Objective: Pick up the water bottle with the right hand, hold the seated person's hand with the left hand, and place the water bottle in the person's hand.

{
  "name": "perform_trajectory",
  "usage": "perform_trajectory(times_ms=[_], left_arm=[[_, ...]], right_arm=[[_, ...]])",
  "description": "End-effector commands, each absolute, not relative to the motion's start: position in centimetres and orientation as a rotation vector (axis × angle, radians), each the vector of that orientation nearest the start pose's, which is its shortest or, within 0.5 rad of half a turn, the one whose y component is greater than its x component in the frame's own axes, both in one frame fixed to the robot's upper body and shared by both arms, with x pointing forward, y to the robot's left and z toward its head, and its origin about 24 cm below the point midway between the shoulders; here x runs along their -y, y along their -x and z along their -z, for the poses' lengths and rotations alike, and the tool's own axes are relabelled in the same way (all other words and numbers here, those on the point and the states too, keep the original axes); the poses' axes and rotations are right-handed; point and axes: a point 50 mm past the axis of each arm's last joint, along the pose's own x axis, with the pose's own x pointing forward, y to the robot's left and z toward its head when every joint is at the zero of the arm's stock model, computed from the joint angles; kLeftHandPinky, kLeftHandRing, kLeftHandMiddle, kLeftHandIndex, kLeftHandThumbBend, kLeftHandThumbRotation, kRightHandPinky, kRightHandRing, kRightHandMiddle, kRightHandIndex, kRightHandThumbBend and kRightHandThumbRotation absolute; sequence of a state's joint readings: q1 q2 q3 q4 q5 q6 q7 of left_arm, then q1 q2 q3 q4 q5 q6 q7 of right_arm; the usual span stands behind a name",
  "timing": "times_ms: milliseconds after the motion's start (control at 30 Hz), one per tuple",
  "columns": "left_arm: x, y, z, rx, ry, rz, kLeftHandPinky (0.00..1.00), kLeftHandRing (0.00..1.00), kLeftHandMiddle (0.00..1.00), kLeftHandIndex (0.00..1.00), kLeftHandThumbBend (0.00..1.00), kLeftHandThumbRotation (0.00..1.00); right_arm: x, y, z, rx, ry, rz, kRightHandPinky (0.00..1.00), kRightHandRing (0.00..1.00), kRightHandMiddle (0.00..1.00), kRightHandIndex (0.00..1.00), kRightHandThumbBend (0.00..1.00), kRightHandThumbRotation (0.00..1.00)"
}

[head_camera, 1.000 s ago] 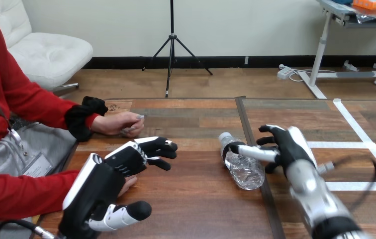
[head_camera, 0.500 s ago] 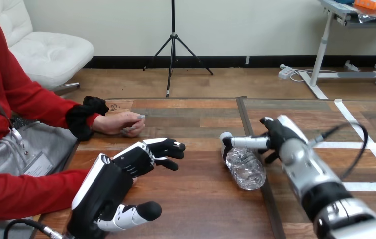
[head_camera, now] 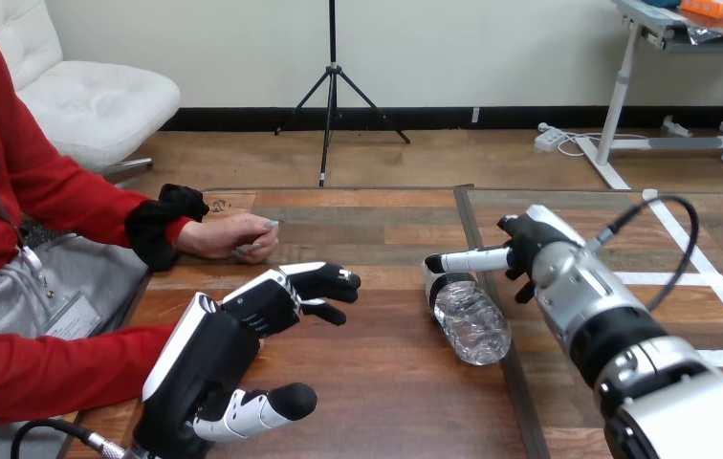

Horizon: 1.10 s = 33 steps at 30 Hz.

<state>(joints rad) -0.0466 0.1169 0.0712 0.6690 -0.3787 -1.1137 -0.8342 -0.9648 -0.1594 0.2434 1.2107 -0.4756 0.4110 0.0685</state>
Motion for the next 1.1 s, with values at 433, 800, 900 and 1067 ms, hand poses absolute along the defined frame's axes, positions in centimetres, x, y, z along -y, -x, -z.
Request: perform_trajectory(times_ms=[433, 800, 900, 1067], left_arm=[[-17.1, -22.6, -3.1, 0.629, -0.09, 0.494, 0.64, 0.74, 0.76, 0.74, 0.93, 0.64], [-16.7, -22.8, -3.1, 0.646, -0.082, 0.501, 0.64, 0.75, 0.77, 0.74, 0.89, 0.66], [-16.5, -22.9, -3.1, 0.648, -0.076, 0.504, 0.65, 0.75, 0.77, 0.74, 0.89, 0.66], [-16.1, -23.1, -3.2, 0.658, -0.062, 0.517, 0.65, 0.76, 0.78, 0.74, 0.9, 0.64]], right_arm=[[12.4, -40.4, -9.6, -0.541, 1.203, -0.23, 0.69, 0.89, 0.97, 1.0, 0.99, 0.7], [11.4, -40.3, -9.9, -0.608, 1.353, -0.323, 0.59, 0.87, 0.98, 0.99, 1.0, 0.77], [11.2, -40.1, -9.6, -0.632, 1.372, -0.343, 0.57, 0.85, 0.95, 0.97, 1.0, 0.78], [10.9, -39.7, -9.0, -0.715, 1.4, -0.399, 0.57, 0.82, 0.9, 0.93, 1.0, 0.81]])
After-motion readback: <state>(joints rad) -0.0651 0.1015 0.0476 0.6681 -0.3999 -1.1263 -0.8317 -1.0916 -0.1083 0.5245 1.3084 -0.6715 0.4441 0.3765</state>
